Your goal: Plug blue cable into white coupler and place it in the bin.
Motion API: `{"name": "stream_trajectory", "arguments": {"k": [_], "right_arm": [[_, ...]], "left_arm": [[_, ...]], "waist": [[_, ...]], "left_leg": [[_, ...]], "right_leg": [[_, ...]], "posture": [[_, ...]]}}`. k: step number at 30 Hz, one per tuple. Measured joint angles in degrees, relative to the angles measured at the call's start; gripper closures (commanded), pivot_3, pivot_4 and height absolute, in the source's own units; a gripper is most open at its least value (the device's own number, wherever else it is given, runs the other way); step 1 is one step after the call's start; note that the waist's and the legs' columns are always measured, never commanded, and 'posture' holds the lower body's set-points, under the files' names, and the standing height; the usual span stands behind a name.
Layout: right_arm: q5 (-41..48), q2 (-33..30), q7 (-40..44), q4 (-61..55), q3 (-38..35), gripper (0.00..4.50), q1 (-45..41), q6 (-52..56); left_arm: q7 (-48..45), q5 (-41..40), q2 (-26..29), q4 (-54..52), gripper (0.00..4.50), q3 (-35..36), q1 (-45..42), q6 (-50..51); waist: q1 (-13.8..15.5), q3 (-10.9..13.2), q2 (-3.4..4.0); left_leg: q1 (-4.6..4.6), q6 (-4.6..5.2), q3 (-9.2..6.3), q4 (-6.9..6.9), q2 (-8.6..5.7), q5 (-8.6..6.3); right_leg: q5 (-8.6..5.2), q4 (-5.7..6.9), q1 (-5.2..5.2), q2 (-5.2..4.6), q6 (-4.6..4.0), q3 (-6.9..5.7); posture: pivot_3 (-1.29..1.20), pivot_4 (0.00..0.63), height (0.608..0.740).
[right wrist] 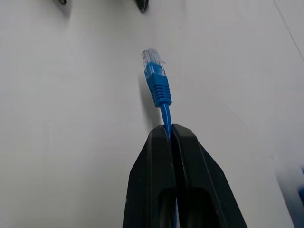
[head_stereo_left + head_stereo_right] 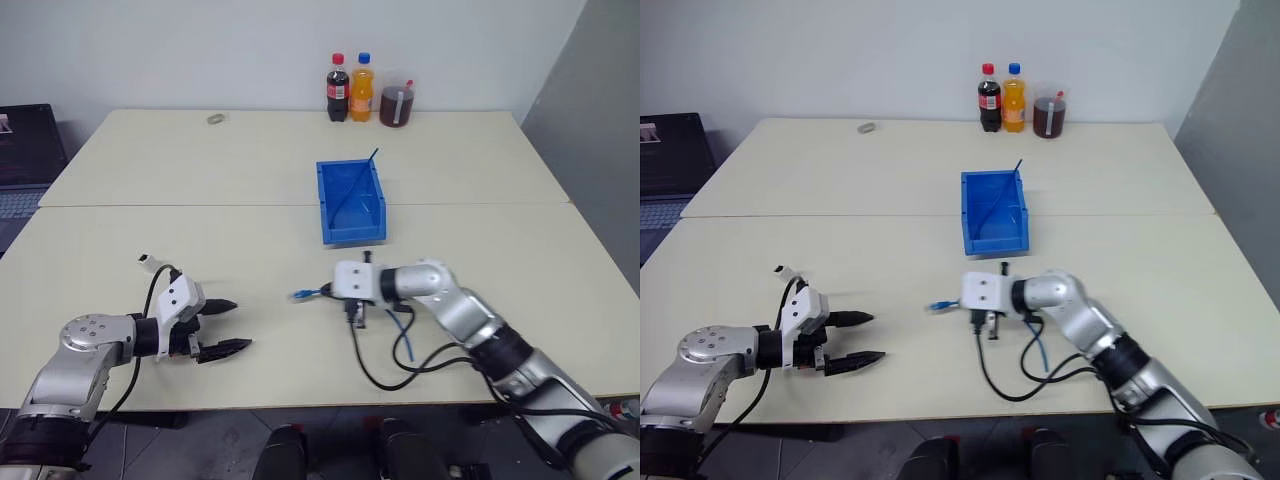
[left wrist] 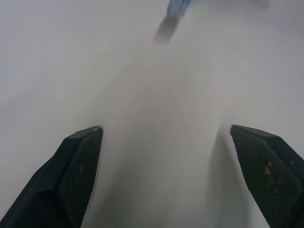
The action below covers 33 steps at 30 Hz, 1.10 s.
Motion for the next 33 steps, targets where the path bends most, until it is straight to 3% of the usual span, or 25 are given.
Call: {"name": "stream_trajectory", "arguments": {"k": [2, 5, 13, 17, 22, 29, 33], "right_arm": [[-0.8, 1.7, 0.4, 2.9, 0.3, 4.45, -0.6, -1.7], [-1.7, 2.1, 1.1, 5.2, 1.0, 3.95, -0.7, -3.9], [-0.9, 1.7, 3.6, 2.6, -0.5, 1.99, 1.0, -3.1], [3.2, -0.1, 6.6, -4.7, -3.3, 1.14, 3.9, 4.4], [13.9, -7.1, 10.9, -22.0, -10.8, 1.14, 9.2, 24.1], [15.9, -10.4, 7.8, -28.6, -14.7, 1.14, 12.6, 31.2], [17.0, -11.3, 5.4, -33.0, -17.0, 1.12, 14.7, 34.3]], "left_arm": [[0.6, 0.0, 0.0, -0.5, 0.0, 0.4, 0.8, 0.0], [1.1, 0.0, 0.0, -1.0, 0.0, 0.5, 1.2, 0.1], [1.8, 0.4, -0.1, -1.2, 0.0, 0.1, 0.8, 0.0], [1.9, 1.5, -0.7, -0.6, 0.0, -1.4, -1.5, -0.1], [2.9, 5.0, -3.7, 2.8, 0.0, -5.5, -8.0, -1.5], [3.0, 8.0, -6.6, 7.0, 0.0, -8.6, -12.8, -5.4], [2.1, 8.5, -7.8, 9.1, 0.65, -9.8, -14.3, -7.9]], "waist": [[0.2, 0.0, 0.0], [0.4, 0.0, 0.0], [0.6, 0.0, 0.0], [0.8, 0.0, 0.02], [0.9, 0.0, 0.01], [0.5, 0.0, 0.02], [0.6, 0.0, 0.02]], "left_leg": [[0.01, 0.0, 0.01, 0.0, -0.01, 0.0], [0.02, 0.0, 0.0, 0.0, 0.0, 0.0], [0.04, 0.0, -0.01, 0.0, 0.08, 0.0], [0.01, 0.0, -0.03, 0.02, 0.07, 0.0], [-0.01, 0.0, -0.07, 0.09, 0.05, 0.0], [0.0, 0.0, -0.06, 0.06, 0.11, 0.0], [0.0, 0.0, -0.04, 0.07, 0.1, 0.0]], "right_leg": [[0.0, 0.0, 0.0, -0.02, 0.0, 0.0], [0.0, 0.03, 0.0, 0.0, -0.01, -0.01], [0.02, 0.06, 0.01, 0.07, -0.04, -0.03], [0.02, 0.07, 0.02, 0.07, -0.04, -0.06], [0.02, 0.04, 0.05, 0.06, -0.03, -0.1], [0.01, 0.05, 0.03, 0.15, -0.03, -0.08], [0.01, 0.03, 0.05, 0.14, -0.02, -0.06]], "posture": [[0.0, 0.15, 0.74], [0.0, 0.15, 0.74], [0.0, 0.15, 0.74], [0.0, 0.15, 0.74], [0.0, 0.15, 0.74], [0.0, 0.15, 0.74], [0.0, 0.15, 0.74]]}}
